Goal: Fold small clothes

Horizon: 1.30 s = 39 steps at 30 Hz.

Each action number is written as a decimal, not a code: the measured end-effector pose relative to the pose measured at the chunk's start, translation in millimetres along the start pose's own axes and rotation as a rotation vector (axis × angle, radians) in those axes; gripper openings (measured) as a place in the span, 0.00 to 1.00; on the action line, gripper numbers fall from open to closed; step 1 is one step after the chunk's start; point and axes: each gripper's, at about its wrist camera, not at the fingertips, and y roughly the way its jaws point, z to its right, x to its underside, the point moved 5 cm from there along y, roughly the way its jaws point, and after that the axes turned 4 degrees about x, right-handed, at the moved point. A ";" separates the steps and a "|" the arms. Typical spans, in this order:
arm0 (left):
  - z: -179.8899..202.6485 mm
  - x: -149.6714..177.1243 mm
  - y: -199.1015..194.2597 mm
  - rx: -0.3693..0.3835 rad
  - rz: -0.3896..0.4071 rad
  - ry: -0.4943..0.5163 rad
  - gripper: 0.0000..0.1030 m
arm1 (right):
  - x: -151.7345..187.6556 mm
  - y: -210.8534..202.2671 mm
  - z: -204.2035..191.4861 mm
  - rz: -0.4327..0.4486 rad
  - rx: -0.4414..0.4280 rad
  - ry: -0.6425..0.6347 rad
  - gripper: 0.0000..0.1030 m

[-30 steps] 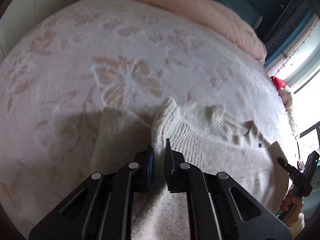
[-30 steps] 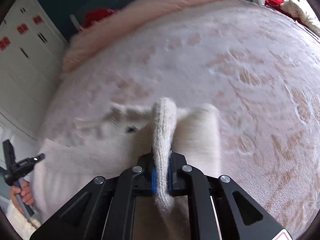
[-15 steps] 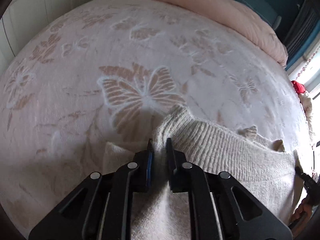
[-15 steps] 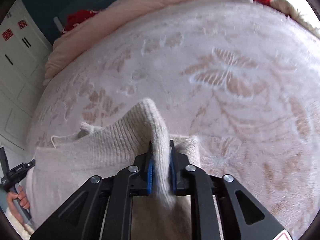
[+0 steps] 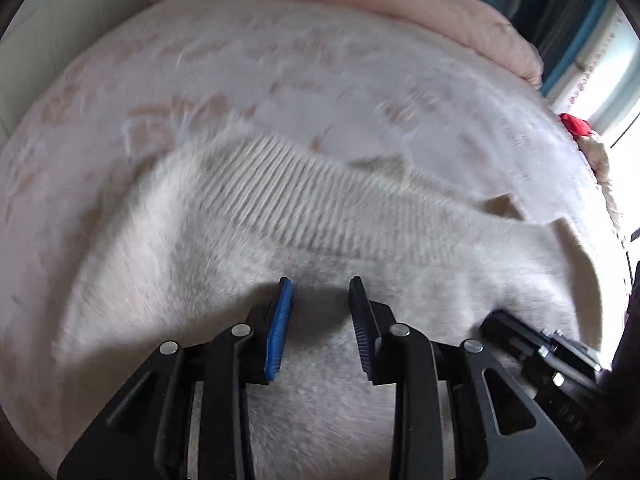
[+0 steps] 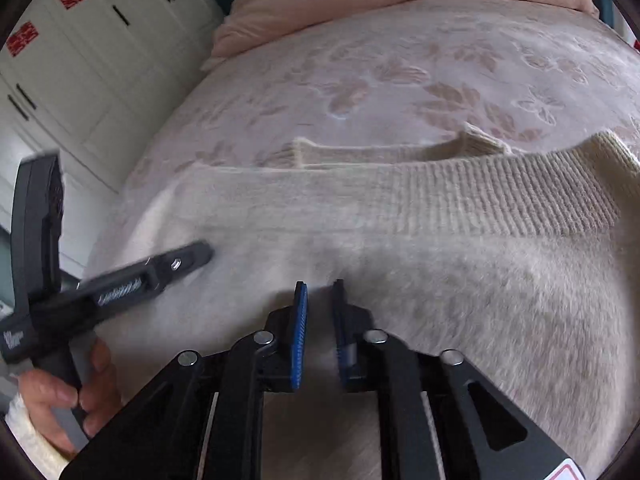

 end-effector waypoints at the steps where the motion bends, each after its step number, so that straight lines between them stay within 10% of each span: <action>1: -6.9 0.5 -1.3 0.024 0.027 -0.008 0.28 | -7.1 -3.9 19.5 0.018 0.007 0.041 0.00; 6: -31.1 0.9 -8.2 0.070 0.016 -0.037 0.26 | -14.3 -72.7 127.7 0.147 0.280 0.226 0.12; 9: -27.3 4.5 -5.3 0.069 0.024 -0.020 0.26 | -9.4 -112.8 170.7 0.211 0.313 0.317 0.17; 13: -16.3 4.4 -2.7 0.001 0.039 0.016 0.26 | -28.7 -106.3 180.9 0.197 0.334 0.267 0.55; 17: -19.9 -22.2 -26.1 0.051 0.091 -0.053 0.27 | -50.2 -66.5 170.6 0.096 0.313 0.168 0.56; 21: -58.7 -64.8 -41.0 0.037 0.155 -0.164 0.60 | -58.5 -49.1 155.4 0.062 0.314 0.118 0.60; 24: -93.1 -74.0 -21.1 0.039 0.086 -0.289 0.56 | -54.5 -39.2 156.1 0.045 0.294 0.138 0.56; 26: -96.2 -72.8 -7.4 0.072 0.048 -0.286 0.20 | -51.3 -38.2 157.6 0.044 0.273 0.153 0.13; 27: -92.5 -71.4 -1.1 0.077 0.025 -0.258 0.08 | -50.9 -41.9 157.4 0.059 0.253 0.163 0.12; 33: -91.6 -79.3 -13.6 -0.060 0.113 -0.144 0.07 | -56.8 -94.5 185.1 0.210 0.272 0.226 0.07; 39: -112.0 -74.1 18.9 -0.109 0.035 -0.165 0.07 | -37.1 -53.5 218.4 0.067 0.334 0.257 0.08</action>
